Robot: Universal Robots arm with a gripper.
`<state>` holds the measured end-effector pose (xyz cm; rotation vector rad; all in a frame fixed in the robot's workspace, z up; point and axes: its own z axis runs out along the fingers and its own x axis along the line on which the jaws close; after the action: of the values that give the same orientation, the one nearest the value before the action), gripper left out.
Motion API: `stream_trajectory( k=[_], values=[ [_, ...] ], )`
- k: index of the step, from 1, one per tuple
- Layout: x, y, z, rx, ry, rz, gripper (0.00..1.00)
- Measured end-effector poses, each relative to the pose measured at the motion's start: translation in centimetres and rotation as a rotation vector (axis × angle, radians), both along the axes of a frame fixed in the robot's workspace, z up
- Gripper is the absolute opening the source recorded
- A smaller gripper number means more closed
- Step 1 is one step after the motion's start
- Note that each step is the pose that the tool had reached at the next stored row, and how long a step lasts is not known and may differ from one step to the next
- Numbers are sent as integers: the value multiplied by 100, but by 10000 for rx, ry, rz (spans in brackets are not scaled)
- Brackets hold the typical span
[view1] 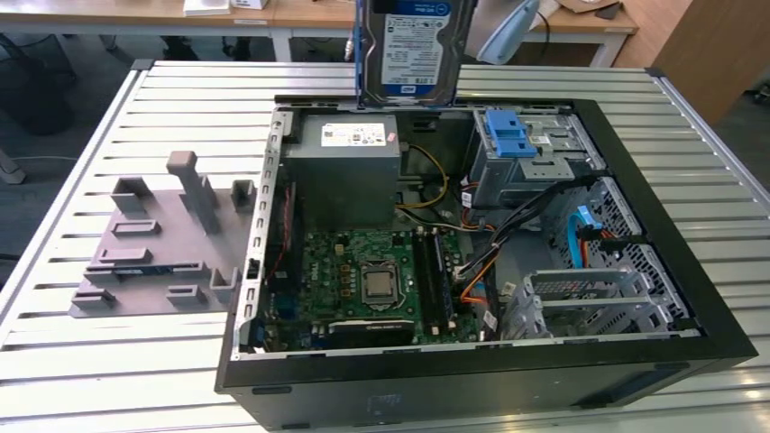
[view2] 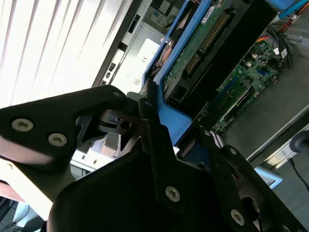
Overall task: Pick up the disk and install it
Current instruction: 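Pick up the disk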
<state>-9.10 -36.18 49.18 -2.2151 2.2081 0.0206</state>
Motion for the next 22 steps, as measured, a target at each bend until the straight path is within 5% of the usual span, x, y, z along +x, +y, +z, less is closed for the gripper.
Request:
stream_trajectory(
  k=[22],
  values=[
    [-98,0,0,0,0,1,37]
  ],
)
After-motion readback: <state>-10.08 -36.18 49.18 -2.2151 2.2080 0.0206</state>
